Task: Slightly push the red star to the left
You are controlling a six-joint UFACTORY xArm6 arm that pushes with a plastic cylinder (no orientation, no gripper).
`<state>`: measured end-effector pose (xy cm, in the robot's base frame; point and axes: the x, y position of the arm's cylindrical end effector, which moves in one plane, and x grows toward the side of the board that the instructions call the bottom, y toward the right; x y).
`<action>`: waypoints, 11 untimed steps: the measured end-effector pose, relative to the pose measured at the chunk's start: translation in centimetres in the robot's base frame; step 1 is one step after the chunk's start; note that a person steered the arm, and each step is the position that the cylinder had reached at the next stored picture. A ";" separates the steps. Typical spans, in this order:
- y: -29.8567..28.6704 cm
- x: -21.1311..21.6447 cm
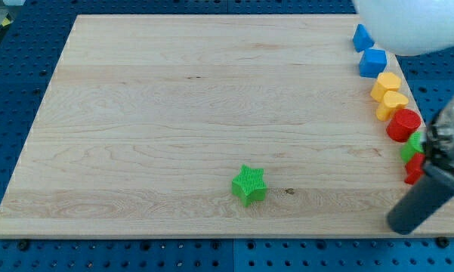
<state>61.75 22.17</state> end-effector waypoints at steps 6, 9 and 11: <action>11.5 -0.3; 8.7 -4.4; 9.7 -5.9</action>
